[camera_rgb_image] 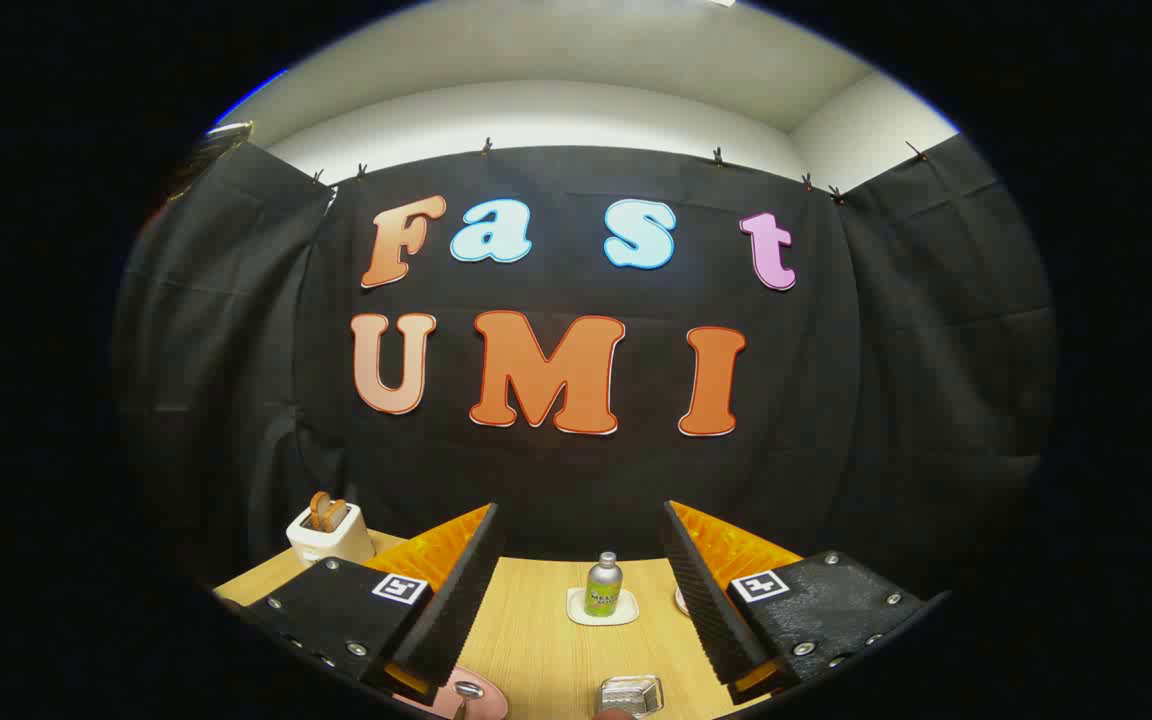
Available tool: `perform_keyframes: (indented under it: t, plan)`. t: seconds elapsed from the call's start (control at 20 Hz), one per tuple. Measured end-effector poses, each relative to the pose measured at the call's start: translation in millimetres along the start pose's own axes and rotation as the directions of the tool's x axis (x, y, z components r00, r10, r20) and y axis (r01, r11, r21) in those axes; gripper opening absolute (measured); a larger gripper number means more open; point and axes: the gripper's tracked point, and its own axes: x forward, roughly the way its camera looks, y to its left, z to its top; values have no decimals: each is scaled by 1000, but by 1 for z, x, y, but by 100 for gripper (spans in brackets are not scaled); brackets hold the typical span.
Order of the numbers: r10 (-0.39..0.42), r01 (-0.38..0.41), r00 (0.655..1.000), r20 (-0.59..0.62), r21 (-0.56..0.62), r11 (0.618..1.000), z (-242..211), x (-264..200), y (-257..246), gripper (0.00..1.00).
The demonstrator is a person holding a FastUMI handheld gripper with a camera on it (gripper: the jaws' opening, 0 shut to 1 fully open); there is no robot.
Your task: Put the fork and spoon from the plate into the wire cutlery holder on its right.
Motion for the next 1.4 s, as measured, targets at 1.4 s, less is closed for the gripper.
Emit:
perform_keyframes:
  t: [1.4]
  plan:
    - [91,-89,994,-68,29,996,-28,0,19,95]
